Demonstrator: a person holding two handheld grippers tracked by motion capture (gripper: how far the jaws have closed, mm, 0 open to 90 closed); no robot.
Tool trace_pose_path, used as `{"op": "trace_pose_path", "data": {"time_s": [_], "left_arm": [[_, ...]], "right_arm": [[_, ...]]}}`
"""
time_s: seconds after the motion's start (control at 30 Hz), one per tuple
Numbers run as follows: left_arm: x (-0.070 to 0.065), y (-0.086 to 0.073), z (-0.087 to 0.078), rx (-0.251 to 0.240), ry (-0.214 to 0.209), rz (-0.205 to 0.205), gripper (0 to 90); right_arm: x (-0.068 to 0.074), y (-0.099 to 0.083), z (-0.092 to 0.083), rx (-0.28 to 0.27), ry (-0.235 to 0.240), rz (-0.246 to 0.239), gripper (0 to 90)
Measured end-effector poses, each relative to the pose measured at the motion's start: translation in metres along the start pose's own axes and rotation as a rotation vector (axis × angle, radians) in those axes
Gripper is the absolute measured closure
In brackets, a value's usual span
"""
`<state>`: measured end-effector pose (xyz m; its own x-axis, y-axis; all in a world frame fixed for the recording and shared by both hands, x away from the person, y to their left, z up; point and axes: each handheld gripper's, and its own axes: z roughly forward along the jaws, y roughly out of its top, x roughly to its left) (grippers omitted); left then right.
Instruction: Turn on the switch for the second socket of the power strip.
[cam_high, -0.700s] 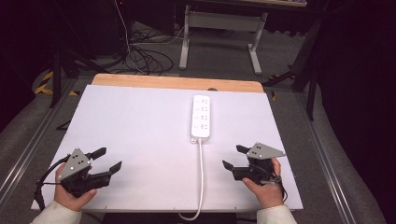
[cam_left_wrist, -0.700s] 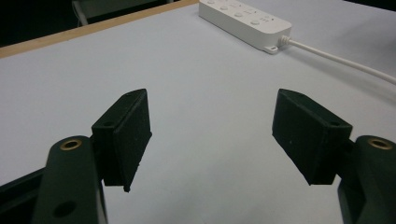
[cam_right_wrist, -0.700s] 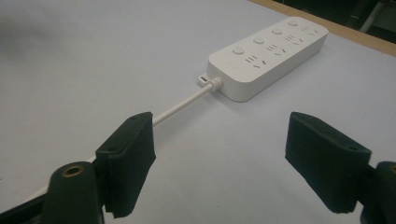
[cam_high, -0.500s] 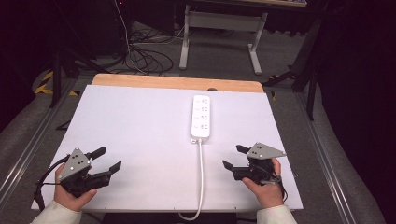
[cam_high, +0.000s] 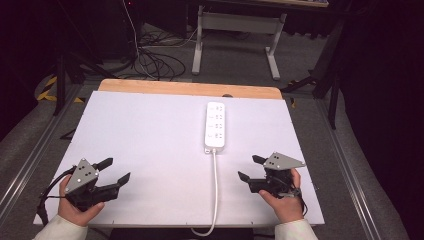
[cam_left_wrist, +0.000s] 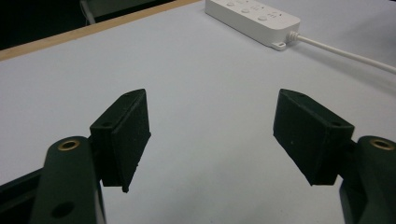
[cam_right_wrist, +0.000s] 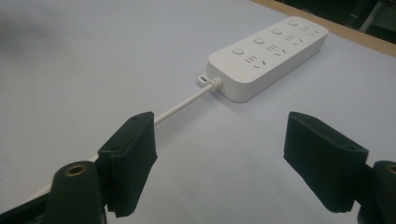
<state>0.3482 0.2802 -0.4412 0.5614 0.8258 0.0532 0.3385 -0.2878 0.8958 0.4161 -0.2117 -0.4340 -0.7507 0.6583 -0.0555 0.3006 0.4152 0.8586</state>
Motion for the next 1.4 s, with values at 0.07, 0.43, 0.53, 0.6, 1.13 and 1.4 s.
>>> {"op": "trace_pose_path", "data": {"time_s": [0.07, 0.43, 0.53, 0.6, 1.13, 1.4], "left_arm": [[0.000, 0.000, 0.000, 0.002, -0.001, -0.001, 27.5], [0.000, 0.000, -0.001, -0.002, 0.008, -0.010, 27.4], [0.000, 0.000, -0.001, -0.004, 0.006, -0.007, 27.4], [0.000, 0.000, -0.001, -0.004, 0.006, -0.007, 27.3], [0.000, 0.000, -0.001, -0.001, 0.007, -0.002, 27.4], [0.001, -0.001, -0.002, 0.000, 0.012, -0.006, 27.3]], "right_arm": [[0.001, 0.002, 0.000, 0.007, 0.002, -0.005, 26.3], [-0.002, 0.026, 0.005, 0.036, 0.003, -0.031, 31.7], [-0.003, 0.034, 0.008, 0.046, 0.009, -0.026, 32.2], [-0.004, 0.039, 0.010, 0.053, 0.009, -0.033, 32.2], [-0.011, 0.070, 0.015, 0.066, 0.034, -0.025, 34.2], [-0.016, 0.090, 0.020, 0.056, 0.018, -0.049, 37.0]]}}
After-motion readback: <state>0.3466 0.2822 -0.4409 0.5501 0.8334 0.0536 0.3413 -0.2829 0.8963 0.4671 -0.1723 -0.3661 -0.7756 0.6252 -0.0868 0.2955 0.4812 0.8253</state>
